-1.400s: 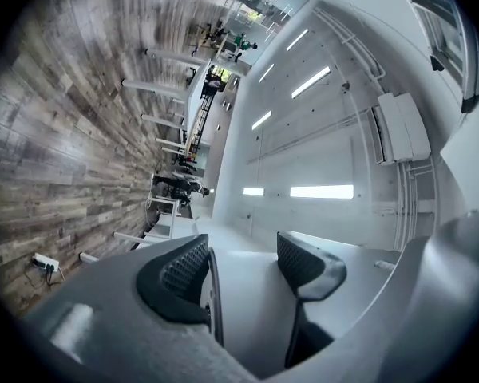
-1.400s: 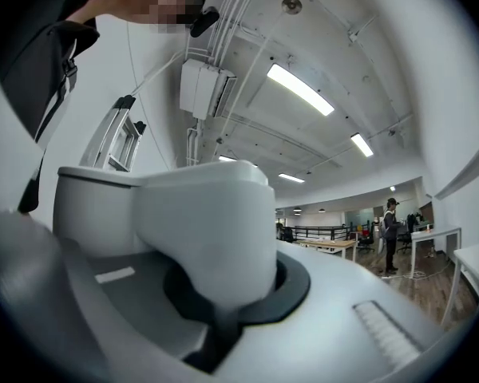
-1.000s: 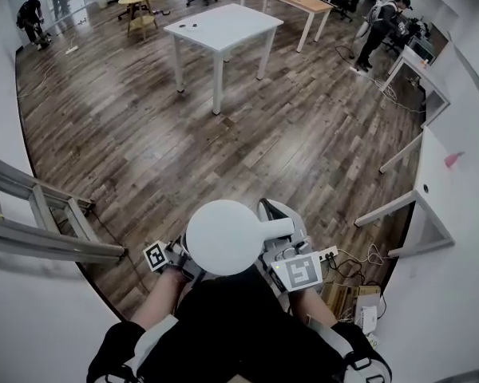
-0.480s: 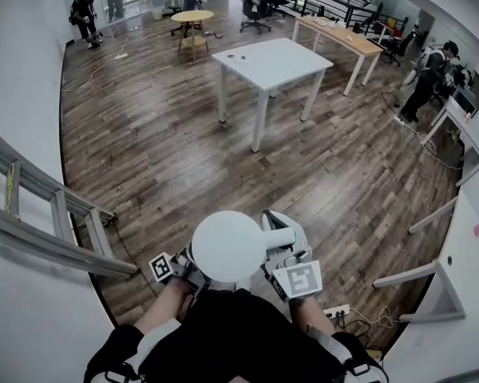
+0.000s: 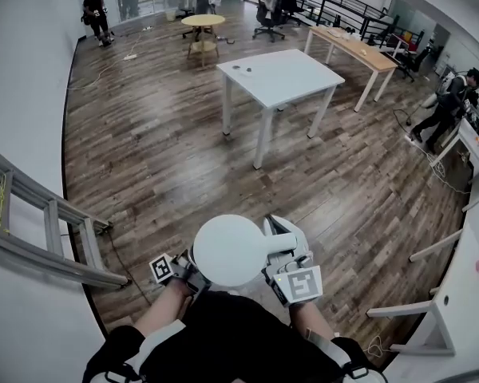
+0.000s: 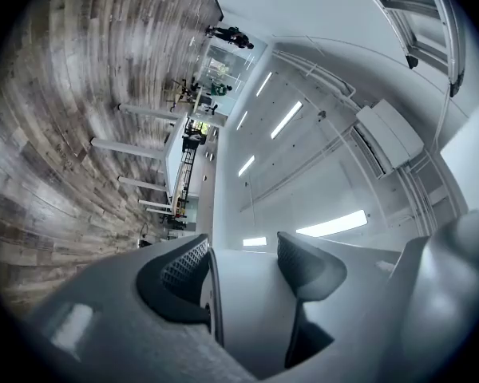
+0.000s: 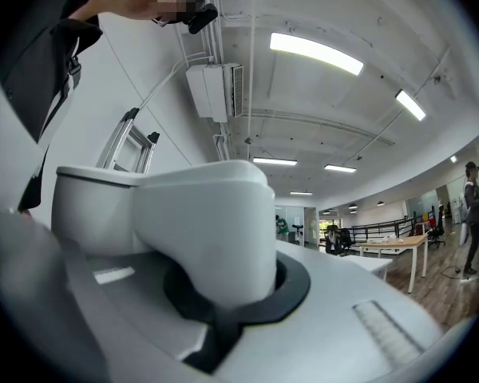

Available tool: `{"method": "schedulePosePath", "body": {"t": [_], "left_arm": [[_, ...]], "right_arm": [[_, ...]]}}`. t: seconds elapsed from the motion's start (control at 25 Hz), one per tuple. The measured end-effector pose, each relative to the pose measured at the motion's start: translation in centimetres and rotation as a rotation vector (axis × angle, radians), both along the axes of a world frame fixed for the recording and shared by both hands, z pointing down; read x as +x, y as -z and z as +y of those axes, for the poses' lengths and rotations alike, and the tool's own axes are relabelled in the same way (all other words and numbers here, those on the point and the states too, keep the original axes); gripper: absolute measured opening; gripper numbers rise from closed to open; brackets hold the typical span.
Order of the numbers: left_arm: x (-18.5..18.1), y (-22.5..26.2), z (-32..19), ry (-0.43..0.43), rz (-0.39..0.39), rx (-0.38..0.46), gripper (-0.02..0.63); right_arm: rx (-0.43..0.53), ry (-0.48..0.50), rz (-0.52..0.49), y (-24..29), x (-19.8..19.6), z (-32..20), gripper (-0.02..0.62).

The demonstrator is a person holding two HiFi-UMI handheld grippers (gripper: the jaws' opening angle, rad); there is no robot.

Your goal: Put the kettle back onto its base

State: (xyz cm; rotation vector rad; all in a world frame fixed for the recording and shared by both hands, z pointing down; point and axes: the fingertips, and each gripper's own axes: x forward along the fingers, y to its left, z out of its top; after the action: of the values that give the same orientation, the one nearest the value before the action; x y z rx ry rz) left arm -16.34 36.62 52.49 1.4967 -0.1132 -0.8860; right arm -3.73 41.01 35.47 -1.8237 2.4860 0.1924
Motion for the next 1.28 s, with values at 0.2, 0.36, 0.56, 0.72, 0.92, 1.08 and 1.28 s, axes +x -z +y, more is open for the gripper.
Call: {"method": "schedulePosePath", "body": {"t": [0.2, 0.36, 0.56, 0.72, 0.92, 1.08, 1.28], "left_arm": [[1.4, -0.2, -1.8, 0.023, -0.023, -0.006, 0.275], [1.6, -0.3, -3.0, 0.040, -0.039, -0.003, 0.276], [2.3, -1.4, -5.2, 0.026, -0.058, -0.023, 0.275], [4.3, -1.4, -8.1, -0.007, -0.047, -0.020, 0.273], [6.2, -1.4, -12.7, -0.051, -0.022, -0.023, 0.268], [6.4, -1.3, -16.6, -0.052, -0.015, -0.022, 0.268], [5.4, -1.2, -21.4, -0.038, -0.012, -0.018, 0.267]], "right_arm": [[-0.010, 0.033, -0.007, -0.2, 1.7, -2.1, 0.005], [-0.012, 0.046, -0.027, -0.7, 2.4, -3.5, 0.005], [-0.035, 0.030, -0.032, -1.7, 3.1, -5.8, 0.005], [-0.033, -0.002, -0.009, -1.4, 4.6, -8.1, 0.005], [-0.044, -0.058, 0.015, -1.2, 5.8, -12.2, 0.005], [-0.038, -0.062, 0.028, -0.9, 5.8, -16.1, 0.005], [-0.042, -0.050, 0.024, -1.0, 4.9, -21.0, 0.005]]}}
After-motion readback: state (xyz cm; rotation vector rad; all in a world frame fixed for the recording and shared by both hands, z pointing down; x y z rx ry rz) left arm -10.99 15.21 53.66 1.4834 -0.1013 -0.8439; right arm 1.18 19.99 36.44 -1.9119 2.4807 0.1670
